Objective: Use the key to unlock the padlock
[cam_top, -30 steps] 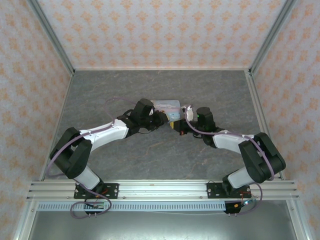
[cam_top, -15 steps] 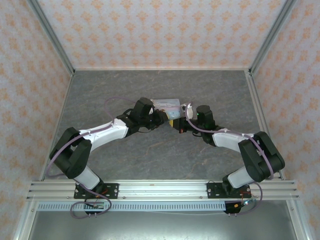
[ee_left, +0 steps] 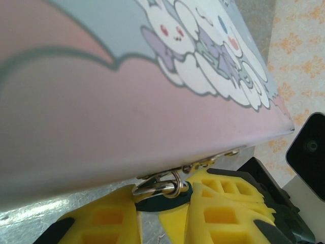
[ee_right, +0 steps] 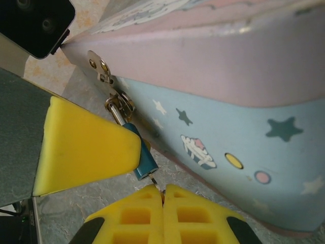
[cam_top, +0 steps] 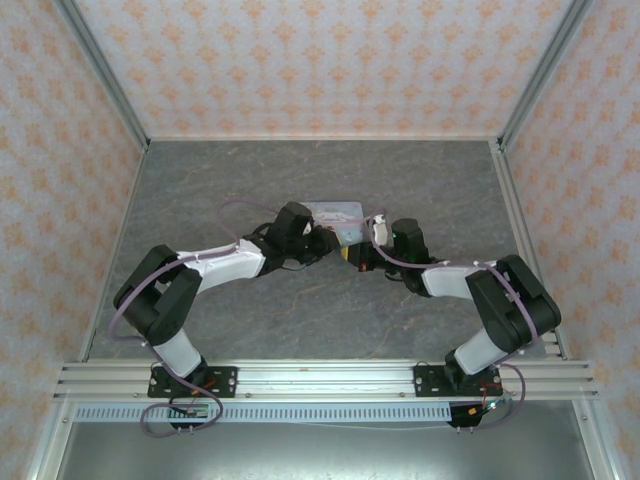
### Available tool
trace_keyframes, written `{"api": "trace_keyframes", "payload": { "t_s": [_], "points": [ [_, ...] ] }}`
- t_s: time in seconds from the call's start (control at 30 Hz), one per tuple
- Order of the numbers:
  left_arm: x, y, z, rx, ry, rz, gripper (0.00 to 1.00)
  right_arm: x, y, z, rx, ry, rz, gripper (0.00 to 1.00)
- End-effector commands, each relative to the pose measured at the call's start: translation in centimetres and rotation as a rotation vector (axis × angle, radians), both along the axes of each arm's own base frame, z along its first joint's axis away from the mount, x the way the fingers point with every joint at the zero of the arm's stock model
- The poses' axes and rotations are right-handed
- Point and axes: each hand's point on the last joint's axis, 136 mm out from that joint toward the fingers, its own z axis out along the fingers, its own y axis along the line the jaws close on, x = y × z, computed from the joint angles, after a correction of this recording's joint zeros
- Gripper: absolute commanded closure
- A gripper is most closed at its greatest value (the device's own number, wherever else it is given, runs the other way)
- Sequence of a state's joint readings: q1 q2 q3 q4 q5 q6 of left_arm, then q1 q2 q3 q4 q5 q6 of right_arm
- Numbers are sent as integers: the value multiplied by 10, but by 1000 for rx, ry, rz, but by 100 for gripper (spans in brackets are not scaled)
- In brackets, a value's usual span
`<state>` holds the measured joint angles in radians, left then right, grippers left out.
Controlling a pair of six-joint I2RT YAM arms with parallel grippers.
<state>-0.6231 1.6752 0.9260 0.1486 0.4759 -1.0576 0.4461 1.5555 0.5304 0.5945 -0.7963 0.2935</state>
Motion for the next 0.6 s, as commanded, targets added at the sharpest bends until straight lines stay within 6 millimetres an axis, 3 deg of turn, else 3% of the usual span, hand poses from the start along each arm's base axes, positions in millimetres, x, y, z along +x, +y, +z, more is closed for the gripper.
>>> {"api": "trace_keyframes", "payload": {
  "t_s": [0.0, 0.2, 0.57],
  "points": [
    [-13, -19, 0, -51, 4, -75, 79, 13, 5, 19, 49, -94, -29, 100],
    [-14, -17, -15, -29, 17, -66, 74, 7, 6, 2, 35, -51, -46, 100],
    [-14, 5, -28, 63, -1, -8, 59, -1, 4, -27, 21, 28, -88, 100]
  ]
}}
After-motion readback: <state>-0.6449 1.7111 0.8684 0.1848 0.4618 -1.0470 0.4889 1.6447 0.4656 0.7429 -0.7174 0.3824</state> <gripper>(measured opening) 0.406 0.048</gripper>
